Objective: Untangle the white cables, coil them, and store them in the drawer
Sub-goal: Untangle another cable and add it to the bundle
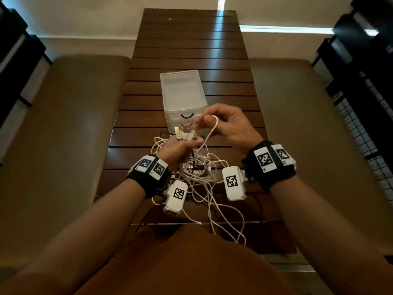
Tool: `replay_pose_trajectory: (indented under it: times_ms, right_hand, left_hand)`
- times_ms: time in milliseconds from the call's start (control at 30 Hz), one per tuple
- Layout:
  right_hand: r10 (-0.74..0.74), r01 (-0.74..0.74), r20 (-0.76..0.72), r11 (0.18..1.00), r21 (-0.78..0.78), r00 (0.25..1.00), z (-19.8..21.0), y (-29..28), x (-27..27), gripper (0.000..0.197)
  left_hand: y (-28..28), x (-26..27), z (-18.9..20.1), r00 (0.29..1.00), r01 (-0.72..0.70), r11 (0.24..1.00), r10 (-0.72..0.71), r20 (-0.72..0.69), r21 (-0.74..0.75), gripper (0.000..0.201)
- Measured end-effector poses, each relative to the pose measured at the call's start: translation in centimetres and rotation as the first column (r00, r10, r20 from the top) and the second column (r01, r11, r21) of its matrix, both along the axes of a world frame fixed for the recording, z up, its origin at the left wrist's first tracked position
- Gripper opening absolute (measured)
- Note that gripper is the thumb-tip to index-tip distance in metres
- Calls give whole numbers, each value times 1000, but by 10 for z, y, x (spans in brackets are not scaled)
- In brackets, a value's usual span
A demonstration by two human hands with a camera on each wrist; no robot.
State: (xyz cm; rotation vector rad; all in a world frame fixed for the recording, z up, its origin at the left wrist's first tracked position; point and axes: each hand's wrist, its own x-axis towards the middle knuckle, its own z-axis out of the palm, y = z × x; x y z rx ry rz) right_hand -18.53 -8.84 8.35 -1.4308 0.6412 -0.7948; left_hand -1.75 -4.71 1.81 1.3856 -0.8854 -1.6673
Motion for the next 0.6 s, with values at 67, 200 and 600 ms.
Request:
replay_pose_trajectory:
  times_ms: [67,200,600]
  right_hand:
    - [8,-8,17,999,-53,1000,4,-1,-1,15]
    - [-143,157,-210,986,52,967,0,-8,-9,28]
    - [-211,-76,-763,944,-322,611,-12,-1,12,19]
  left_hand:
    - [0,-3,-4,992,-94,996,94,83,0,10]
    - [1,-1,-7,936,-196,975,217,279,-101,16]
    - [-6,-1,3,803,-6,966,158,575,-257,15]
